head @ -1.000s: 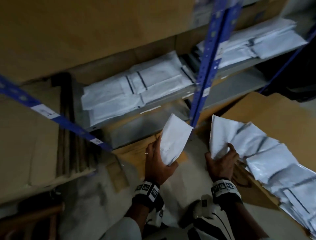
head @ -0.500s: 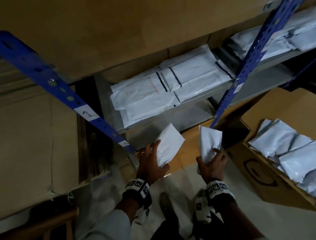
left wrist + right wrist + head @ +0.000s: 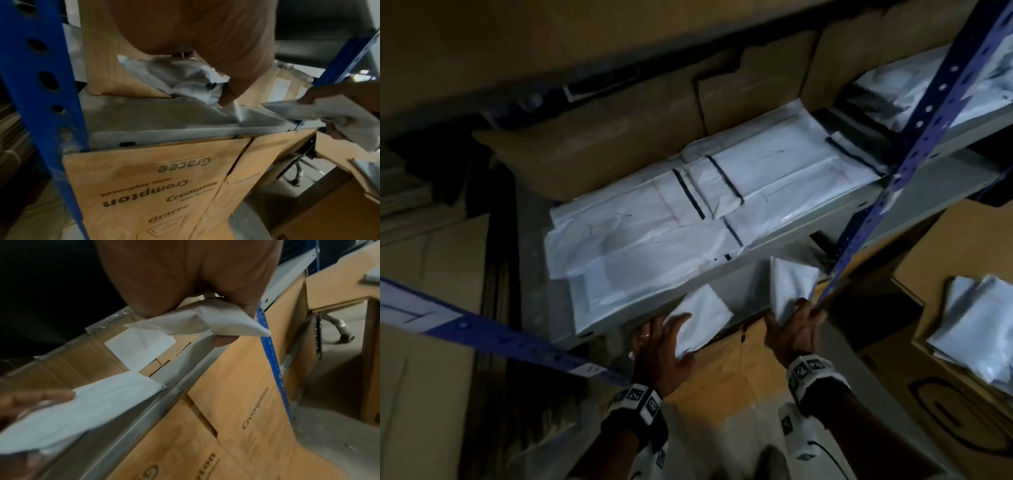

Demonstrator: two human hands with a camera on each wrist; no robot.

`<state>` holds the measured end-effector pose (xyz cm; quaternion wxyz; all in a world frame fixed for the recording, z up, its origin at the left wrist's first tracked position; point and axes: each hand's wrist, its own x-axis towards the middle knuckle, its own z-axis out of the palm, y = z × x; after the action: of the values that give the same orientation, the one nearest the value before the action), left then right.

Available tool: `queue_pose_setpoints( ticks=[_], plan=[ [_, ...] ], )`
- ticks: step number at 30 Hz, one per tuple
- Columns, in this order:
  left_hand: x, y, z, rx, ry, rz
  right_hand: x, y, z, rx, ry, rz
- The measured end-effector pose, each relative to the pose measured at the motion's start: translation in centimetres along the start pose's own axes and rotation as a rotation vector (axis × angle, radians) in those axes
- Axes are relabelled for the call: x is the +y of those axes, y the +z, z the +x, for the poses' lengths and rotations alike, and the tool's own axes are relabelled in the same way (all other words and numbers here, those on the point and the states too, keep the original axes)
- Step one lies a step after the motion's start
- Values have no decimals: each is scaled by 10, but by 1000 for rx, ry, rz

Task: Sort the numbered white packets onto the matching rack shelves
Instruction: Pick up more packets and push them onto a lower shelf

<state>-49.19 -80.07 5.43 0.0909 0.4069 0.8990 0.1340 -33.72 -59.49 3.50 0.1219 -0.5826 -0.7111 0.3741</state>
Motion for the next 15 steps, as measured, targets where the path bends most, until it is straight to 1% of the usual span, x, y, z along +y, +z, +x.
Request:
queue_pose_setpoints(
  ticks=[2, 3, 5, 7, 9, 10, 13, 15],
  plan=[
    [-14, 14, 5, -11, 1, 66, -1, 15, 16, 3, 42, 10],
    [-19, 21, 6, -5, -10, 86, -1, 21, 22, 4, 40, 5],
    [-26, 33, 8, 10, -47, 118, 1, 30, 33, -25, -12, -30],
    [-30, 39, 6, 33, -84, 154, 7, 38, 39, -97, -78, -61],
    [-33, 42, 1, 58, -122, 174, 14, 41, 42, -143, -203, -112],
    [-33, 44, 0, 61, -137, 174, 18, 39, 44, -141, -267, -164],
    [-36, 51, 0, 84, -190, 148, 27, 31, 57, -93, -472, -490],
    [-39, 58, 1, 116, -209, 138, 29, 27, 67, -120, -551, -611]
  ],
)
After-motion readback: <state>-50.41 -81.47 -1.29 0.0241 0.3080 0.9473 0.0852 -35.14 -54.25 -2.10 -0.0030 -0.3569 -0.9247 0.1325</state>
